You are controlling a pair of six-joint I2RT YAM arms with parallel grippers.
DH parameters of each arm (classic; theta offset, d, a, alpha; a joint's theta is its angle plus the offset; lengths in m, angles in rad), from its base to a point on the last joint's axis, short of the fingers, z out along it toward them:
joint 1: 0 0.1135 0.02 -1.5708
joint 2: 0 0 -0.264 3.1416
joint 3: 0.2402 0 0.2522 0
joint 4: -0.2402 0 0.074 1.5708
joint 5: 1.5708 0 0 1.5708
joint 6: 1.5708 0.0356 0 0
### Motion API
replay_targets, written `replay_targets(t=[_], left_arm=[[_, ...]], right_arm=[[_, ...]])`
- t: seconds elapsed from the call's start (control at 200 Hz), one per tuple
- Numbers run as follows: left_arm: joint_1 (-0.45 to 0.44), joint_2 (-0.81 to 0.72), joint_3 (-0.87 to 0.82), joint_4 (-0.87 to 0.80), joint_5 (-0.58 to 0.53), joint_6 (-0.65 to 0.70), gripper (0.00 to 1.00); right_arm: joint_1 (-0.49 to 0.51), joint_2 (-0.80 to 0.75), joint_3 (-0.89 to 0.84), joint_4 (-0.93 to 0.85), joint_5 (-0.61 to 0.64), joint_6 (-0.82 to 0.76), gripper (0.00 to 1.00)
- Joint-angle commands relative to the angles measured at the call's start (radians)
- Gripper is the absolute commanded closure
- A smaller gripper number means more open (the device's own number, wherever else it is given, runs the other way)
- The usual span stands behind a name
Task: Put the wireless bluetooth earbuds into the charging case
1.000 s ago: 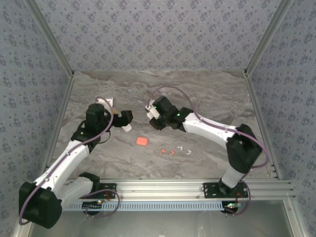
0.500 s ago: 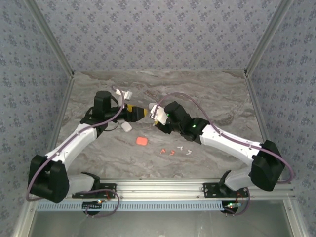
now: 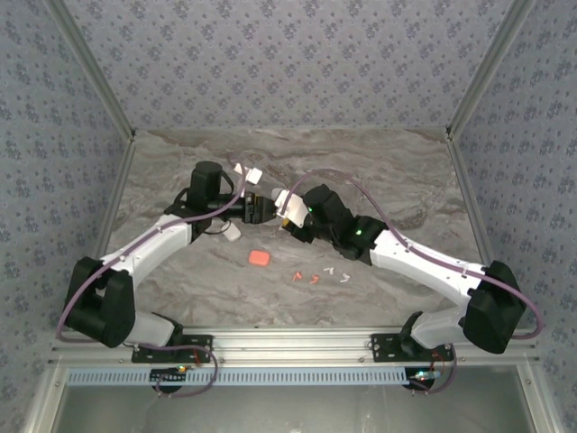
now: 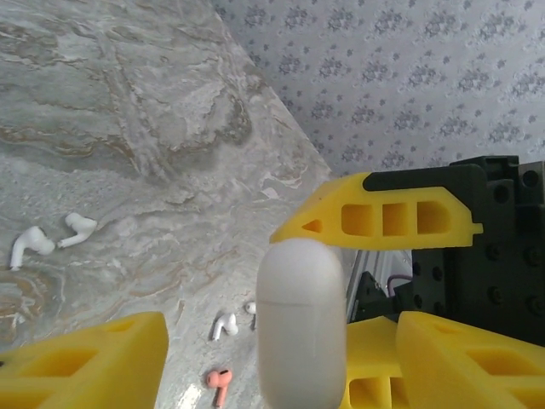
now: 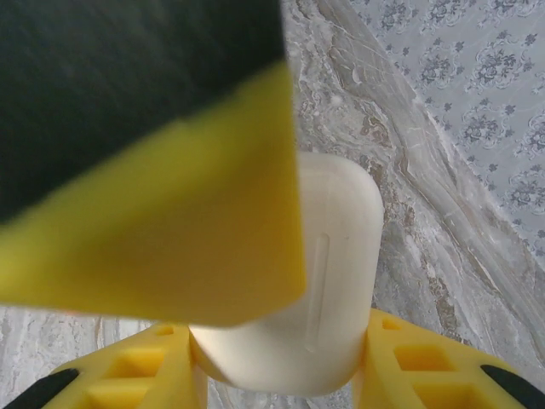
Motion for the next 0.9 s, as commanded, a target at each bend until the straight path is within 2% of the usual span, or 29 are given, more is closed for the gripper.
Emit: replay_targets(t=[0.0, 0.3, 0.53, 0.7, 0.765, 0.894], left_arm=[[-0.013, 0.016, 0.044, 0.031, 0.050, -0.002, 0.38], [-0.023, 0.018, 0.049, 0.023, 0.074, 0.001, 0.62], [-0.028, 0.001, 0.043, 0.017, 0.079, 0.011, 0.76], [-0.036, -0.024, 0.042, 0.024, 0.058, 0.023, 0.79], [-0.040, -0.044, 0.029, 0.048, 0.030, 0.033, 0.79], [-0.059, -0.102, -0.017, 0.137, -0.102, 0.050, 0.88]], right_arm=[[0.006, -0.021, 0.003, 0.018, 0.003, -0.006, 0.58], [-0.006, -0.021, 0.004, 0.013, 0.019, 0.008, 0.58], [-0.031, -0.025, 0.016, -0.029, -0.013, 0.031, 0.55], [-0.070, -0.061, 0.029, -0.101, -0.128, 0.057, 0.28], [-0.104, -0.098, 0.023, -0.134, -0.216, 0.074, 0.21], [-0.198, -0.206, -0.027, -0.119, -0.447, 0.154, 0.08]])
